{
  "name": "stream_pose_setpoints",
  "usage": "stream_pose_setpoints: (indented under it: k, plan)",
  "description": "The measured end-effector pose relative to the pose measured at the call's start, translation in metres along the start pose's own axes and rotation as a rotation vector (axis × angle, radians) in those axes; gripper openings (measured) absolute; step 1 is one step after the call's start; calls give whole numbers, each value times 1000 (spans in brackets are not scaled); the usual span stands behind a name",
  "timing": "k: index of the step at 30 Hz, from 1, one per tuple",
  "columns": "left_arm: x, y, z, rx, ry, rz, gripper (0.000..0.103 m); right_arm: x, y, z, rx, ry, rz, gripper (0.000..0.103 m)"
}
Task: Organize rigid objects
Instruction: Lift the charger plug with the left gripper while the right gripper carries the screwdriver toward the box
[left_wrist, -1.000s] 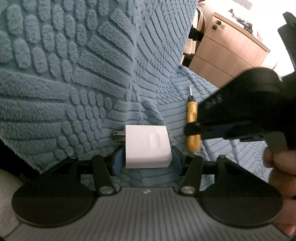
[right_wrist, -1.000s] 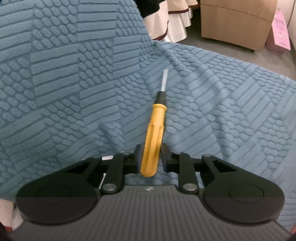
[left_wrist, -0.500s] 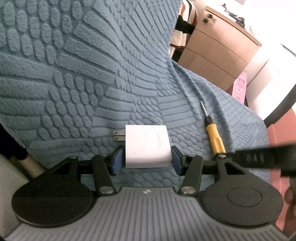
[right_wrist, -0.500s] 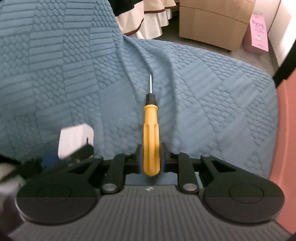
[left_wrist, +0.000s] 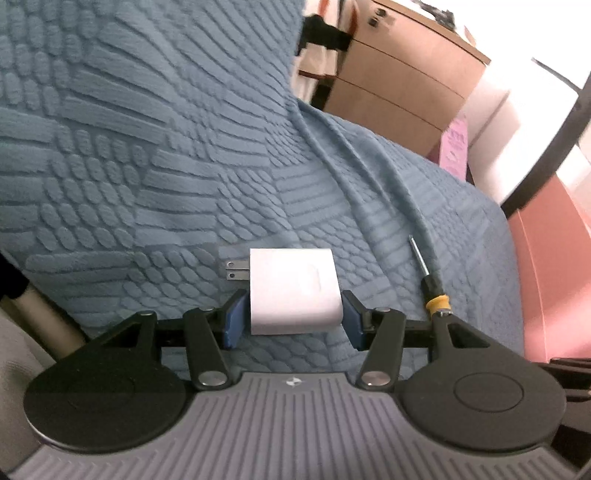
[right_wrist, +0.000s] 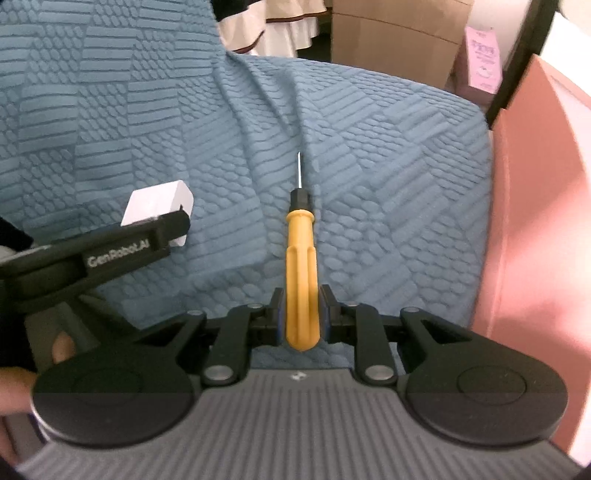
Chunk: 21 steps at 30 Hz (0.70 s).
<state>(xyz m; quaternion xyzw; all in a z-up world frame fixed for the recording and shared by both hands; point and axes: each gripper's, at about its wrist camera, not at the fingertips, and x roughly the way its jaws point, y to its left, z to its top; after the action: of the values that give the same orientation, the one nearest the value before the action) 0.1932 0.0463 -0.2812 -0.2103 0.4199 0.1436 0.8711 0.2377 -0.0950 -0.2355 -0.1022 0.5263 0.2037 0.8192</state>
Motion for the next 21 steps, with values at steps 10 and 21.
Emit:
stream_pose_setpoints:
  k: [10,21]
  plan:
    - [5,-2,2,58,16,-10,62,-6,-10,-17,81,-42,-20,25]
    - [8,-2,4,37,22,-36,71,5,-16,-4,129,-116,19,40]
